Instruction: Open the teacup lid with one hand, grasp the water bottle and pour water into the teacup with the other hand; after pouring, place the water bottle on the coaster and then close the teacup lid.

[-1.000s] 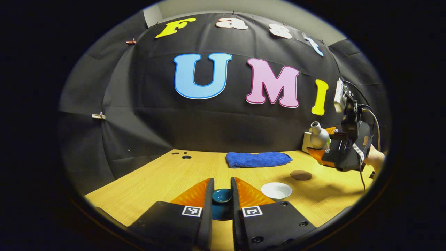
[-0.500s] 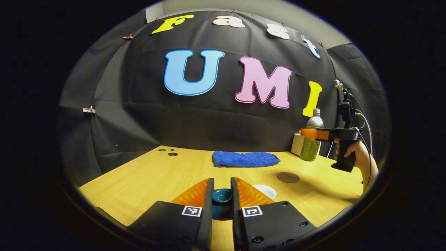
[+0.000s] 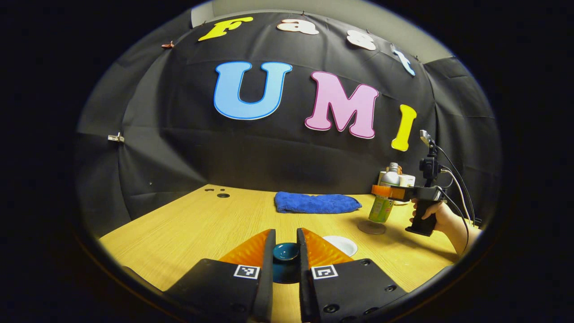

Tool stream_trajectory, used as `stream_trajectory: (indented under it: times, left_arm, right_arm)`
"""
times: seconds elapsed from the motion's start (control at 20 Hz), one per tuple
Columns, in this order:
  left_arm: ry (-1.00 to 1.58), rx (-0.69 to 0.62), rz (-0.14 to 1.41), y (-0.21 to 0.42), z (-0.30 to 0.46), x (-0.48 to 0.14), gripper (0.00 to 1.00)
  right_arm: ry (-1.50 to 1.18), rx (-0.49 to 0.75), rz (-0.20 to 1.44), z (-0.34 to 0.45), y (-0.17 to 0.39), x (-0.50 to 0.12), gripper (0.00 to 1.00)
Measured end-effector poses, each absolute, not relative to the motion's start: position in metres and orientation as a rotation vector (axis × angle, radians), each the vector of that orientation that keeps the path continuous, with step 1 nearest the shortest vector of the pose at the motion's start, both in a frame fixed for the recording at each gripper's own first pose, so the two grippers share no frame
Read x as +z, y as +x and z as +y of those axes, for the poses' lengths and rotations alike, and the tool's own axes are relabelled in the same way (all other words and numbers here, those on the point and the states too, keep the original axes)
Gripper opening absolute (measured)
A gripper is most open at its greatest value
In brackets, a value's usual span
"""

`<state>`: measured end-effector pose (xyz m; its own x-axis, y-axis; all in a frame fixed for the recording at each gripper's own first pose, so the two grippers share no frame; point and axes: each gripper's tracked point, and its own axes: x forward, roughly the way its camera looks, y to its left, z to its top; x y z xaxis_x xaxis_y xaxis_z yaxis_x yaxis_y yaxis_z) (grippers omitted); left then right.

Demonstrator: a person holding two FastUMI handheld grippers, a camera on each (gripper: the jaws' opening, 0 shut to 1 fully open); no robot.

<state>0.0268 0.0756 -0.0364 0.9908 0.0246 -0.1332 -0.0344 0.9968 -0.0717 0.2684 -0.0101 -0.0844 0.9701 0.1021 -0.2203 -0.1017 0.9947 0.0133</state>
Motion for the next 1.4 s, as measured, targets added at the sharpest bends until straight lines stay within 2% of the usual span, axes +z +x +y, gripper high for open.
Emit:
stream_trajectory:
  times: [0.15,0.2,0.25,0.35,0.75,0.85,0.9,0.95,1.25,1.4]
  left_arm:
    - [-0.072,0.030,0.138,0.028,0.075,-0.037,0.28]
    - [-0.070,0.029,0.140,0.029,0.074,-0.037,0.28]
    - [-0.069,0.028,0.141,0.030,0.073,-0.037,0.28]
    - [-0.070,0.019,0.144,0.032,0.069,-0.038,0.28]
    - [-0.067,-0.008,0.168,0.037,0.050,-0.045,0.28]
    - [-0.063,-0.014,0.171,0.036,0.045,-0.047,0.28]
    - [-0.059,-0.015,0.172,0.036,0.043,-0.047,0.28]
    - [-0.057,-0.017,0.175,0.035,0.041,-0.048,0.28]
    - [-0.040,-0.022,0.178,0.034,0.034,-0.045,0.28]
    - [-0.035,-0.022,0.176,0.035,0.028,-0.043,0.28]
  right_arm:
    - [-0.066,0.108,0.227,-0.005,0.267,-0.094,0.78]
    - [-0.075,0.113,0.230,-0.003,0.266,-0.097,0.82]
    - [-0.080,0.121,0.237,-0.001,0.265,-0.102,0.78]
    - [-0.093,0.126,0.250,-0.001,0.265,-0.110,0.80]
    - [-0.005,0.129,0.288,-0.008,0.263,-0.122,0.84]
    - [-0.017,0.124,0.285,-0.011,0.263,-0.120,0.89]
    - [-0.029,0.122,0.277,-0.012,0.260,-0.115,0.96]
    - [-0.040,0.120,0.269,-0.013,0.261,-0.113,0.99]
    - [-0.130,0.151,0.262,-0.001,0.248,-0.105,0.99]
    - [-0.198,0.123,0.234,-0.002,0.244,-0.092,0.98]
